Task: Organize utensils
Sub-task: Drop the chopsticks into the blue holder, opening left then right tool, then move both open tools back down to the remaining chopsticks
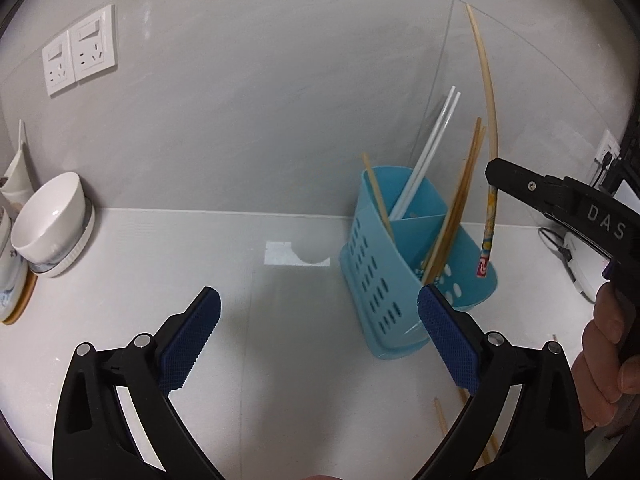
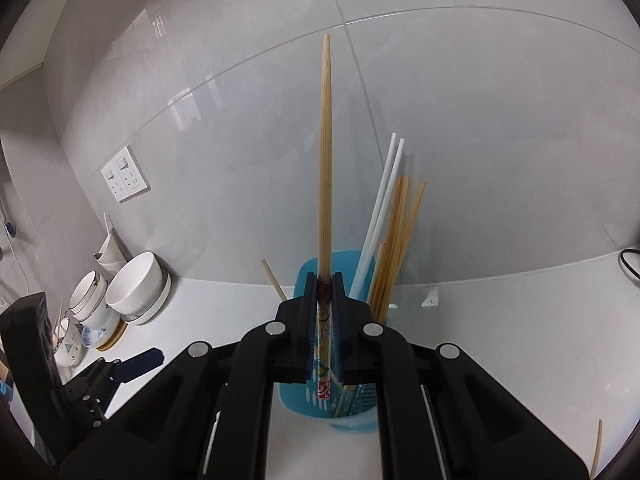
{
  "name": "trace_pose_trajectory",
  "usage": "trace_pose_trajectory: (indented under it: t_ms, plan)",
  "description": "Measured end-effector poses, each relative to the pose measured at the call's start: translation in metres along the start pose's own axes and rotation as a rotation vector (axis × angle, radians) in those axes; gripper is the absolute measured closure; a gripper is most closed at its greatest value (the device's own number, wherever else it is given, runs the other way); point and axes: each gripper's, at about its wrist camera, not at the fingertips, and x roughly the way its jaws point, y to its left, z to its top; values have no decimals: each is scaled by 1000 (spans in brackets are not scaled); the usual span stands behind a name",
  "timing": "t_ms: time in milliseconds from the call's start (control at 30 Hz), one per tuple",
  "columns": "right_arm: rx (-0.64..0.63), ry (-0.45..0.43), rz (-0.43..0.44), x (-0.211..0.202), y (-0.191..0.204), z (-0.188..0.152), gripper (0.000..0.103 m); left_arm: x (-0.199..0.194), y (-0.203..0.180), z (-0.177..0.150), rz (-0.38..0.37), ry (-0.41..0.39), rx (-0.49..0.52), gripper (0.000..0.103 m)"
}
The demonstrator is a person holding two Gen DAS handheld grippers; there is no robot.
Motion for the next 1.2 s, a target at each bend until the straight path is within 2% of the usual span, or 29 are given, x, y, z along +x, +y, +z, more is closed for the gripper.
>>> trace_pose_trajectory:
  t_ms: [500, 700, 800, 867, 933, 1133, 1200]
  plan:
    - [-8, 80, -59, 37, -3, -32, 97, 7, 12, 1, 21, 15, -26, 6]
    - [-54, 110, -83, 34, 4, -35, 93, 4, 12, 3, 33, 7, -28, 6]
    - [-68, 107, -95, 23, 5, -32, 66, 1, 13, 4, 38, -2, -35, 6]
    - [-71, 99, -96, 12, 3, -29, 58, -2, 14, 5, 33, -6, -49, 6]
    - [-64, 96, -101, 1, -1, -27, 45, -6, 14, 5, 30, -10, -57, 6]
    - [-86, 131, -151, -33, -19, -36, 20, -17, 6, 1, 5, 3, -51, 6]
    - [-94, 154, -176, -41, -26, -44, 17, -18, 2, -3, 7, 17, -46, 6]
